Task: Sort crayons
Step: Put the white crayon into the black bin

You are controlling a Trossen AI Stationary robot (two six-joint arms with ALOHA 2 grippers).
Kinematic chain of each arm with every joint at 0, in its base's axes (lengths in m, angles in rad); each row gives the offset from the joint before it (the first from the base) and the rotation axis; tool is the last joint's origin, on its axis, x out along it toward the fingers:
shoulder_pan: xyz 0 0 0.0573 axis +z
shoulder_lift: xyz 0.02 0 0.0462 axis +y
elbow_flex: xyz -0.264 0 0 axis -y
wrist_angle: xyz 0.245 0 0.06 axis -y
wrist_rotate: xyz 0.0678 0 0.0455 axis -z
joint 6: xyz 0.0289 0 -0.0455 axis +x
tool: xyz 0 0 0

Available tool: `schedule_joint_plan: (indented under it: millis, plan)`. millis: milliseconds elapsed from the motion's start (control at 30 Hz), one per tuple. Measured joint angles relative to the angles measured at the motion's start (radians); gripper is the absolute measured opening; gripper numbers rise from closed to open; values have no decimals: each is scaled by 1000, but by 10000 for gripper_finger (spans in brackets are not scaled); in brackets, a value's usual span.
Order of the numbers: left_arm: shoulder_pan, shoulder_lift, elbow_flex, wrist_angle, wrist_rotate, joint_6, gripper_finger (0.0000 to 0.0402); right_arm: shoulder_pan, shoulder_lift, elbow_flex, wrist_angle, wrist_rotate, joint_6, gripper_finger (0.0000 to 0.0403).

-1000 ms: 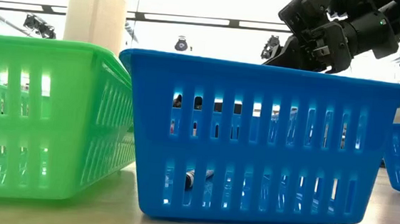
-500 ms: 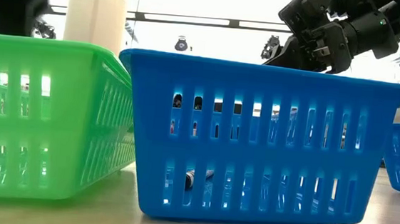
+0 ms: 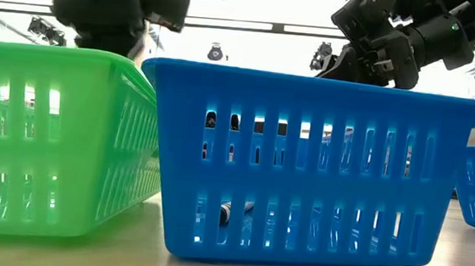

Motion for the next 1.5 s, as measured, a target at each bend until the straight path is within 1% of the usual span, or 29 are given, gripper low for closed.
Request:
schedule_joint_plan:
  millis: [67,167,233,300,400,567,667,800,967,1033,1233,1500]
  plan:
    - [34,0,-23,57,5,74,164,-1,0,0,-28,27,-18,82]
    - [90,0,-49,134,6,176,164,-1,0,0,-66,113,-31,82]
    - [130,0,-67,196,6,248,164,-4,0,0,-83,150,-35,82]
    - [168,0,-85,263,9,317,164,-11,0,0,-92,156,-35,82]
    - [227,0,-114,363,69,404,164,-23,0,0,-110,156,-35,82]
    - [304,0,-163,500,139,503,164,-46,0,0,-133,157,-35,82]
    - [339,0,-181,551,176,547,164,-54,0,0,-135,153,-34,82]
    - [371,0,-194,604,206,593,164,-60,0,0,-136,123,-22,82]
    - [404,20,-196,668,260,645,164,-60,0,-1,-136,117,-20,82]
    - [412,38,-196,713,267,668,164,-60,0,-11,-135,122,-20,82]
    - [416,71,-196,753,269,736,164,-61,0,-27,-139,137,-12,82]
    - [420,114,-196,753,269,795,164,-61,0,-27,-152,134,3,82]
